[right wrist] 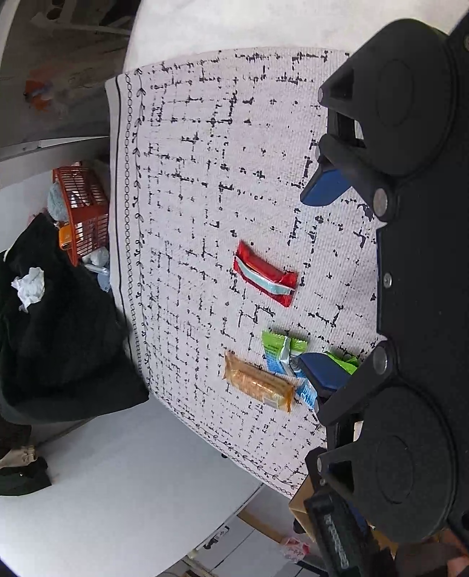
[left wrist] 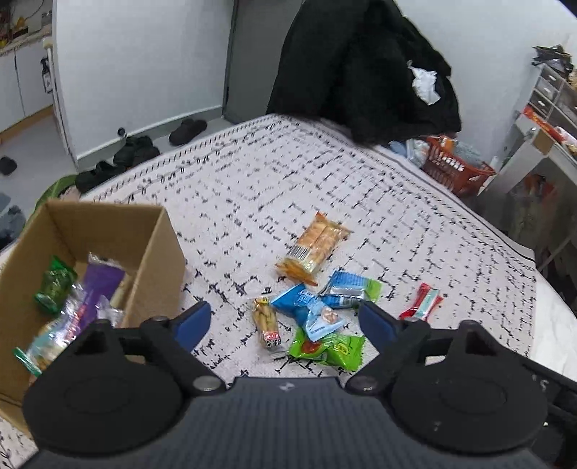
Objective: Organize snacks
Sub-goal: 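Move both tools back to the snacks and grasp the yellow stick snack with the left tool, then grasp the red candy bar with the right tool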
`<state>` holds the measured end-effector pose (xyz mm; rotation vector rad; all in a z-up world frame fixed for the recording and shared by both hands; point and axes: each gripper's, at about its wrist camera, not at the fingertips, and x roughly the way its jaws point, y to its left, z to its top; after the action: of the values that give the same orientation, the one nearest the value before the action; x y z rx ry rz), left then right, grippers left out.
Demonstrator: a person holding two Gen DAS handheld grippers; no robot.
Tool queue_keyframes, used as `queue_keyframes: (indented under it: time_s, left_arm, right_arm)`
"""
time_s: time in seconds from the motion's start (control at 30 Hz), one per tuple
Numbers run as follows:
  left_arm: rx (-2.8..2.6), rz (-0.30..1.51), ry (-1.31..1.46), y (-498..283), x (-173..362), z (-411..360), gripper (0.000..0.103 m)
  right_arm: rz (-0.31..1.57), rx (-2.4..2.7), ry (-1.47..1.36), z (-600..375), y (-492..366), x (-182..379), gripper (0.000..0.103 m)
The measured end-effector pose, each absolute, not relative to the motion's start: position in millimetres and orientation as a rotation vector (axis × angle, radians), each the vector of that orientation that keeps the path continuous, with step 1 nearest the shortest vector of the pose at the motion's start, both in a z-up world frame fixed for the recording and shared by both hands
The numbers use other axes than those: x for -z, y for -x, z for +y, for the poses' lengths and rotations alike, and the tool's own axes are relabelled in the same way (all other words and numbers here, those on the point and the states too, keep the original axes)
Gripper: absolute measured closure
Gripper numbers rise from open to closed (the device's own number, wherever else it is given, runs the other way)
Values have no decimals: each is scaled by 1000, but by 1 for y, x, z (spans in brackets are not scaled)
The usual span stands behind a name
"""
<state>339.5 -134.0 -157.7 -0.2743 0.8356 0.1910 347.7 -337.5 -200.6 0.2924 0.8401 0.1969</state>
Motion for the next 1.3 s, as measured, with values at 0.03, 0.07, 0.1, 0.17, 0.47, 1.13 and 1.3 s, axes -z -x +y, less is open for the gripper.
queue_keyframes:
  time_s: [0.03, 0.07, 0.1, 0.17, 0.47, 1.13, 1.3]
  left_arm:
    - [-197, 841, 282, -341, 162, -133, 23]
    - [-201, 848, 292, -344, 167, -131, 25]
    - [-198, 855, 300, -347, 172, -130, 31]
    - [-195, 869, 307, -352, 180, -129, 37]
    - [-209, 906, 328, -372, 211, -124, 50]
    - [-245, 953, 399, -387, 234, -110, 85]
    - [-220, 963, 390, -386, 232, -110, 85]
  right_arm:
    - [843, -200, -296, -337, -349, 203, 18]
    - [846, -204, -300, -337, -350, 205, 20]
    - [850, -207, -301, -337, -352, 207, 21]
    - [857, -211, -303, -336, -356, 211, 24]
    - [870, -205, -339, -333, -374, 226, 33]
    - [818, -128, -178, -286, -408, 245, 33]
    - [808, -76, -77, -277, -409, 247, 54]
